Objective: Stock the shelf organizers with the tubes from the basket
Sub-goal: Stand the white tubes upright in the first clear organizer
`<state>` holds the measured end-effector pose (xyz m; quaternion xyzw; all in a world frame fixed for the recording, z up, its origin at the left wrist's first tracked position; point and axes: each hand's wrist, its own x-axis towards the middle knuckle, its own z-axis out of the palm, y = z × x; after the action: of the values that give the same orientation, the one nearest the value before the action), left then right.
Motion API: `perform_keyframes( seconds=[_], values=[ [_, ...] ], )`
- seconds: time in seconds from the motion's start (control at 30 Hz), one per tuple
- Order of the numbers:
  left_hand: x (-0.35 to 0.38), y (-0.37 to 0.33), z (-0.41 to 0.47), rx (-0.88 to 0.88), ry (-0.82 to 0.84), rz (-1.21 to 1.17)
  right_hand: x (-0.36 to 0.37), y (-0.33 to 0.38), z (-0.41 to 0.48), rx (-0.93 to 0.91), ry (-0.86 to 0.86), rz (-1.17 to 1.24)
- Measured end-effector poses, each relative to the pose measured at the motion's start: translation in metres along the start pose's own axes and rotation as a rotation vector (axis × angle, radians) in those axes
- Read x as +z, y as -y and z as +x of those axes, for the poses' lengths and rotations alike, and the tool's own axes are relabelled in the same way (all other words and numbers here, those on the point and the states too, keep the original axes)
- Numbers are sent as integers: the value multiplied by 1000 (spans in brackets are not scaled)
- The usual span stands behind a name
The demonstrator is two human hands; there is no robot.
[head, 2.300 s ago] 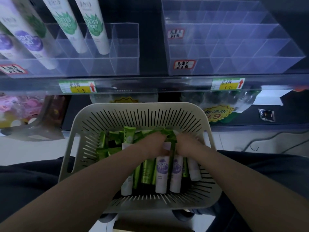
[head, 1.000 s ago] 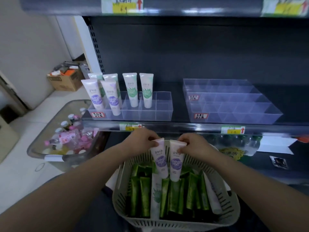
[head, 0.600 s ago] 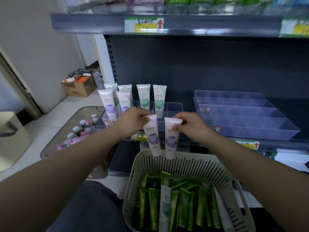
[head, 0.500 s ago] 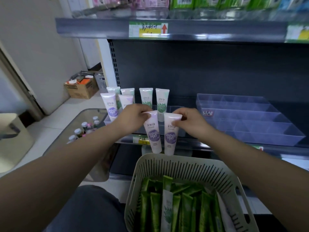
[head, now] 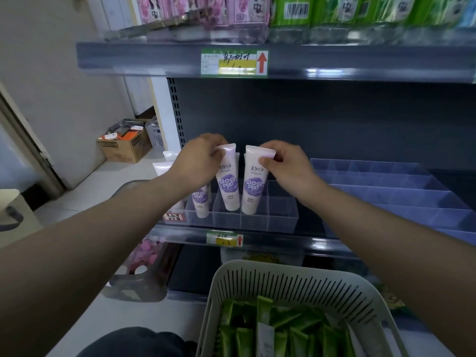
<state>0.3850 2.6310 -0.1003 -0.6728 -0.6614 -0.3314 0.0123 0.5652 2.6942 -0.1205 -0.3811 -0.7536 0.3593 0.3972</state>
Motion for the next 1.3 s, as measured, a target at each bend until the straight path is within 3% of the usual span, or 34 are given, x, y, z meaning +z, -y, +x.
perform_keyframes(
  seconds=[0.83, 1.3],
  values=[
    [56, 31, 13, 26, 164, 225, 23, -42, 16, 100, 116, -171],
    [48, 14, 5, 6, 169, 267, 9, -41, 2, -1, 76, -298]
  ],
)
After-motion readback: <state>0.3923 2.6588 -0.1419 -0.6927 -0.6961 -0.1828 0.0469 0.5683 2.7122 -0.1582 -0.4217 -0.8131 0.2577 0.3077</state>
